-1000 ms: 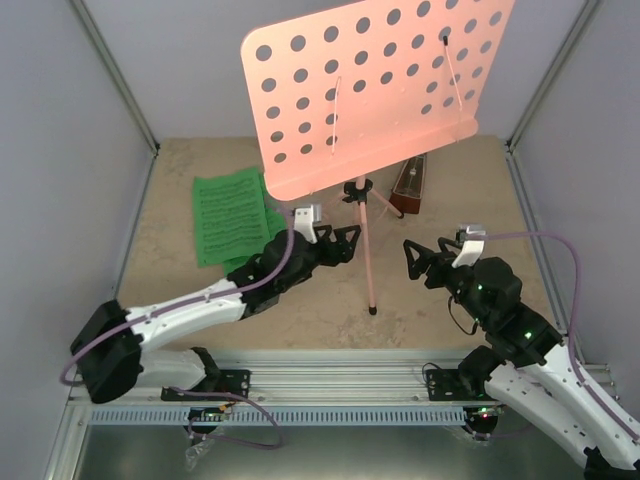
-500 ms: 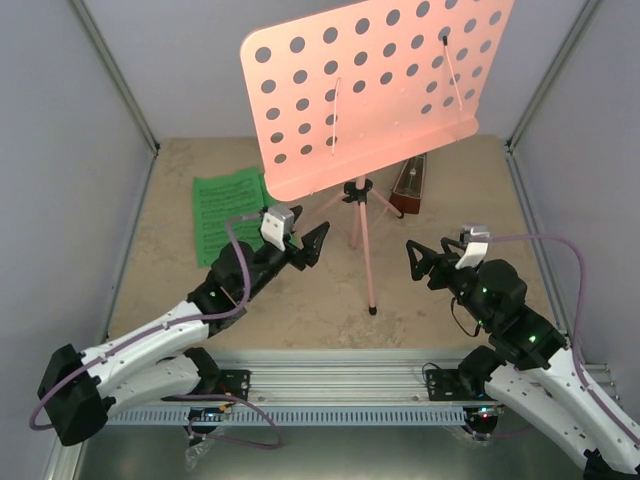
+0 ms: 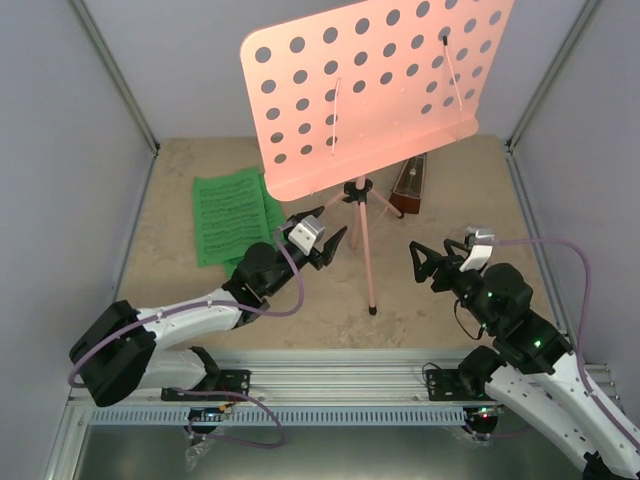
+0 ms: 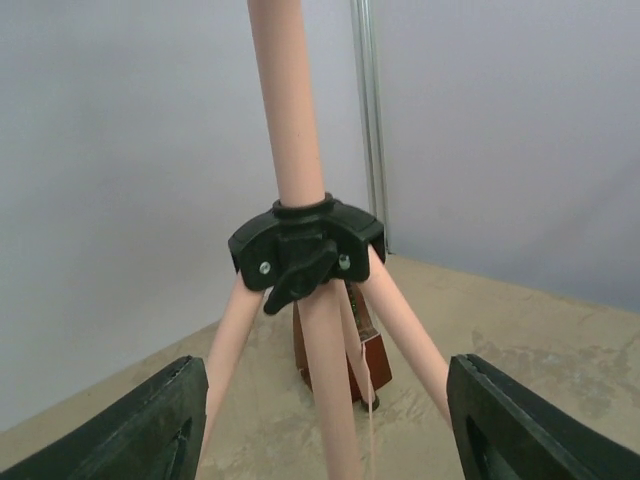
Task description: Pack up the instrument practice props
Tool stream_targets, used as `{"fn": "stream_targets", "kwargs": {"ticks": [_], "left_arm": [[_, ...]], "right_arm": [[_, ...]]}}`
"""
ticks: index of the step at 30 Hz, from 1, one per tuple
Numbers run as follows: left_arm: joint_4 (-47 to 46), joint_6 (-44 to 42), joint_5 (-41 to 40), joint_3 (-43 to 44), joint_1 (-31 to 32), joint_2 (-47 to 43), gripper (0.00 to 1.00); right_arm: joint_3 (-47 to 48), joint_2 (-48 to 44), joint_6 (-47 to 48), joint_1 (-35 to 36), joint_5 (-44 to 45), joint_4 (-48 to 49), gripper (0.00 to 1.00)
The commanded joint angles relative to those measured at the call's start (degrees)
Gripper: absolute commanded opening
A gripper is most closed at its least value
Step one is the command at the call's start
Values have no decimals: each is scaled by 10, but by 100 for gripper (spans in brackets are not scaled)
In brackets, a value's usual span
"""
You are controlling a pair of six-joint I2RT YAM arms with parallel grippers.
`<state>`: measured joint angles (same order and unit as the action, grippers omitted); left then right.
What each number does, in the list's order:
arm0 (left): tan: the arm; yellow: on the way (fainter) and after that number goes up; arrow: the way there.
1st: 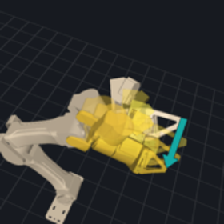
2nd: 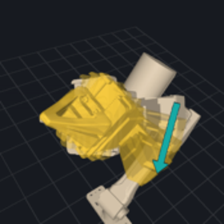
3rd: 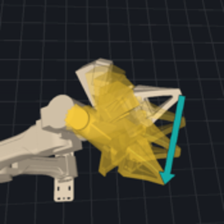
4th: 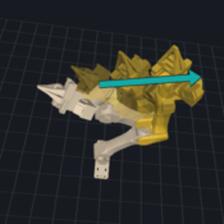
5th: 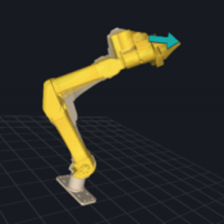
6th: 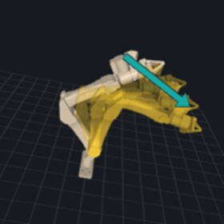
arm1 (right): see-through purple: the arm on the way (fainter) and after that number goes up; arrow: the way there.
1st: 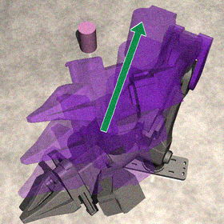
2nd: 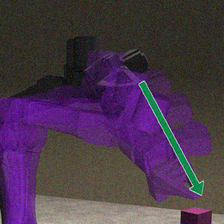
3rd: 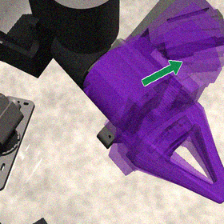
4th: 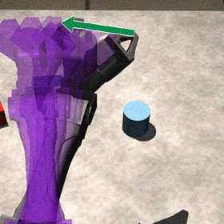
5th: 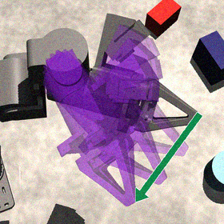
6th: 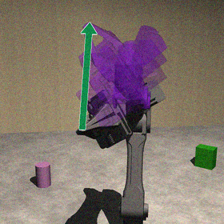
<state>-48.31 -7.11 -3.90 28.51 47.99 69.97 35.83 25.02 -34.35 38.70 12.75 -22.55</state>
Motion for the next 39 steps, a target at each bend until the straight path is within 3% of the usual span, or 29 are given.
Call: {"fn": "stream_targets", "kwargs": {"ticks": [1, 10, 22, 35, 39], "left_arm": [[-78, -23, 17, 36, -1, 28, 66], [-28, -25, 25, 91, -1, 63, 49], [22, -77, 16, 116, -1, 83, 52], [69, -88, -8, 145, -1, 98, 30], [72, -86, -11, 147, -1, 102, 32]], "right_arm": [[0, -13, -8, -3, 12, -10, 98], [-2, -19, -10, -3, 15, -15, 98], [-1, -20, -13, -2, 13, -17, 98], [-2, -22, -15, -3, 15, -16, 98], [-2, -21, -16, -2, 16, -16, 98]]}}
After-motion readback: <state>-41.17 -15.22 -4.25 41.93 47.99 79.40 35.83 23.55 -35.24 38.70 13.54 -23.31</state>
